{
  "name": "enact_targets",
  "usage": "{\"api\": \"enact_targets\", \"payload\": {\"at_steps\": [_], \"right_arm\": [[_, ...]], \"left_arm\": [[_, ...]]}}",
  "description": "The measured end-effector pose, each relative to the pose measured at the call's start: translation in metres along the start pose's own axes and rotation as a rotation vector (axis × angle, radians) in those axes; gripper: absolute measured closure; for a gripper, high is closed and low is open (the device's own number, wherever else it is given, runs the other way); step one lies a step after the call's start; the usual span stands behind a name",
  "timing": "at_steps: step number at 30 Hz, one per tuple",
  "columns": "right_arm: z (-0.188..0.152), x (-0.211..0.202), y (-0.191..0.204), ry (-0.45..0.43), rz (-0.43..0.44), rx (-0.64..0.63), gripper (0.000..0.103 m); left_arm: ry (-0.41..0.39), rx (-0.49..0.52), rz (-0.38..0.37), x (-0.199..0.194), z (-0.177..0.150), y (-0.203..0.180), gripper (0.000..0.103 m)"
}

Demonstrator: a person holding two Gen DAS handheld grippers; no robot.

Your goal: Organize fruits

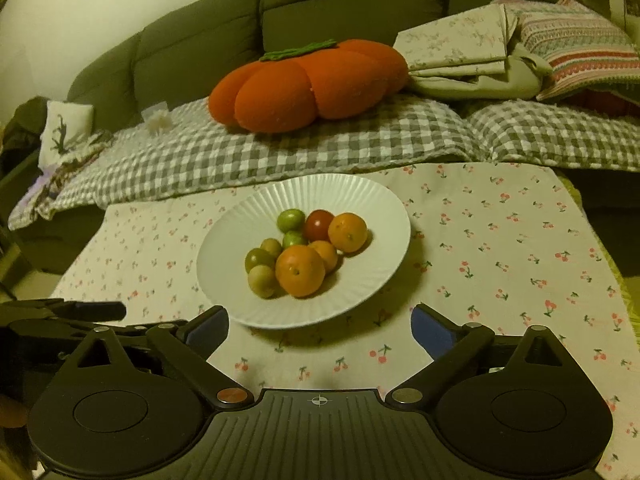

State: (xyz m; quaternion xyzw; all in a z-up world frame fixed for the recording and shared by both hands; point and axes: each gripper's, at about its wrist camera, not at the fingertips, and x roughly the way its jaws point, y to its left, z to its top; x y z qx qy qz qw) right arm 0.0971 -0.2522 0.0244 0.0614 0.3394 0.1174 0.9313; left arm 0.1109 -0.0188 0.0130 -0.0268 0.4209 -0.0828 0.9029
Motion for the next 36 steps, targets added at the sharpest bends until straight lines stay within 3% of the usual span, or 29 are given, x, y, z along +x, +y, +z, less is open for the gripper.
{"api": "enact_targets", "payload": {"at_steps": [11, 36], "right_arm": [[-0.012, -0.023, 0.015, 0.034, -0.141, -0.003, 0.003], [-0.017, -0.031, 0.030, 0.015, -0.174, -0.040, 0.003]], "left_arm": [[0.001, 0.056, 0.112, -0.031, -0.015, -0.007, 0.003], [-0.046, 0.057, 0.132, -0.045, -0.017, -0.020, 0.003]]}}
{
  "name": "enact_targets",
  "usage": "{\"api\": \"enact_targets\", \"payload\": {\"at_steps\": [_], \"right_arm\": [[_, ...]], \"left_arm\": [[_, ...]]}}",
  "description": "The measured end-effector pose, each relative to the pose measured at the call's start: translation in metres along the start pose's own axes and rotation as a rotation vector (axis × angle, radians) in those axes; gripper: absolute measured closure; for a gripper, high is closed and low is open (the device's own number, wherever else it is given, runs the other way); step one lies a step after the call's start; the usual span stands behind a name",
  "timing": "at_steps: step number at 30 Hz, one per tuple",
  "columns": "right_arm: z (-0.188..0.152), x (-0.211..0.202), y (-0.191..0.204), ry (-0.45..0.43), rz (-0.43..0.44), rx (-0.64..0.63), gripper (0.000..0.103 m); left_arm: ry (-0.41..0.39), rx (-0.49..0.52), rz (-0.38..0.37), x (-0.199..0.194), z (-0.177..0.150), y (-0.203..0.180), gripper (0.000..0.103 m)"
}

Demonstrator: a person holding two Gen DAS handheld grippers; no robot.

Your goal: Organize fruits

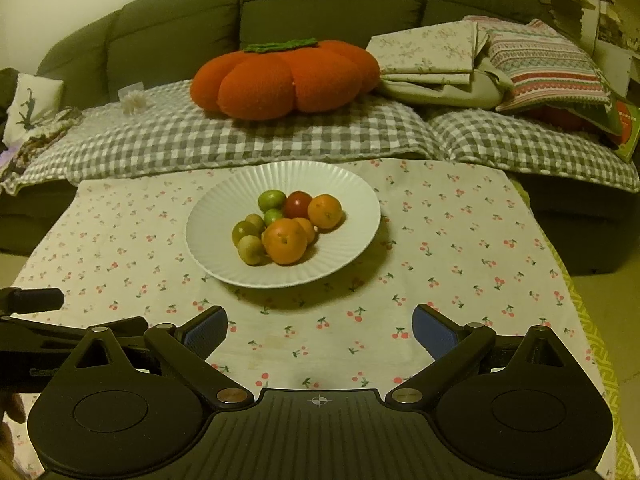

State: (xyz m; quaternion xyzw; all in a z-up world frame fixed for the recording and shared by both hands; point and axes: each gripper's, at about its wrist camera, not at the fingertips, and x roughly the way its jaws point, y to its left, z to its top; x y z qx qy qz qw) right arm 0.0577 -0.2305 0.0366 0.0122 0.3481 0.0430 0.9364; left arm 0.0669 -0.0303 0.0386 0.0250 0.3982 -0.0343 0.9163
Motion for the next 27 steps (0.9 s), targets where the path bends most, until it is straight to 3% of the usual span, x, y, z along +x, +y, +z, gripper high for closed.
{"api": "enact_targets", "payload": {"at_steps": [27], "right_arm": [[-0.0005, 0.0045, -0.0036, 0.005, -0.008, 0.008, 0.003]], "left_arm": [[-0.006, 0.006, -0.004, -0.0024, -0.0003, -0.0025, 0.003]]}}
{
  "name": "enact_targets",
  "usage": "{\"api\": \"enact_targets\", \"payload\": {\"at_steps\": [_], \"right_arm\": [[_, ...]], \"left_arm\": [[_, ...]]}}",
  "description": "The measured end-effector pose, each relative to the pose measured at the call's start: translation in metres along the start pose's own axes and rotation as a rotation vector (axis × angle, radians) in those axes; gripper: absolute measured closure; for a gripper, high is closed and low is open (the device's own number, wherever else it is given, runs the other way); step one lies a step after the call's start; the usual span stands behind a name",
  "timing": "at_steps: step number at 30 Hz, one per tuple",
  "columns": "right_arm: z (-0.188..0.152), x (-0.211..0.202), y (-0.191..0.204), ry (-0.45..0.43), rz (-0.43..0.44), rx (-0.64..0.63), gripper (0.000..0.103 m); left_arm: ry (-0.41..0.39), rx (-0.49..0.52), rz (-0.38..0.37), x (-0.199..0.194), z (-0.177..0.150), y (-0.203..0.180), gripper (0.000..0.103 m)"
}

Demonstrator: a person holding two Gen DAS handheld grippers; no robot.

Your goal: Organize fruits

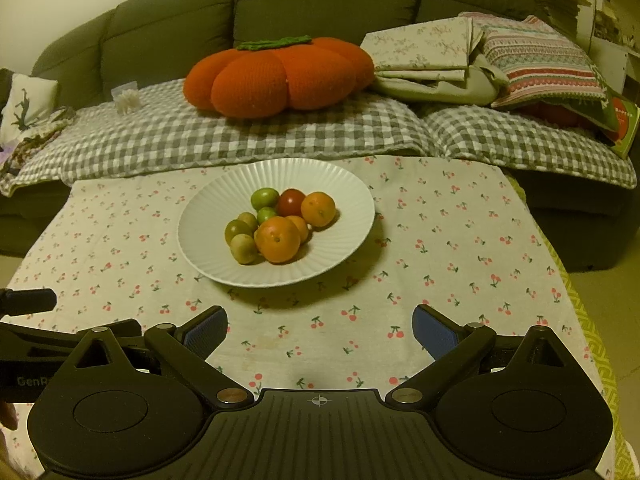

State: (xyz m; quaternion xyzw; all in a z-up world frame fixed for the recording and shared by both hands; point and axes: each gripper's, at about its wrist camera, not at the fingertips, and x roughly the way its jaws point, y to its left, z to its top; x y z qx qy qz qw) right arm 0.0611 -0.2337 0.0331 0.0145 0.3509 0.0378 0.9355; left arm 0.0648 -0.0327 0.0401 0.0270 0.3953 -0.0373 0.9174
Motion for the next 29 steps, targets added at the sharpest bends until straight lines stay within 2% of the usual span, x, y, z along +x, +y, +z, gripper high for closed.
{"api": "enact_targets", "payload": {"at_steps": [29], "right_arm": [[-0.0004, 0.0008, -0.0002, 0.005, 0.006, 0.010, 0.003]], "left_arm": [[0.002, 0.004, 0.001, 0.0009, -0.0014, -0.0024, 0.003]]}}
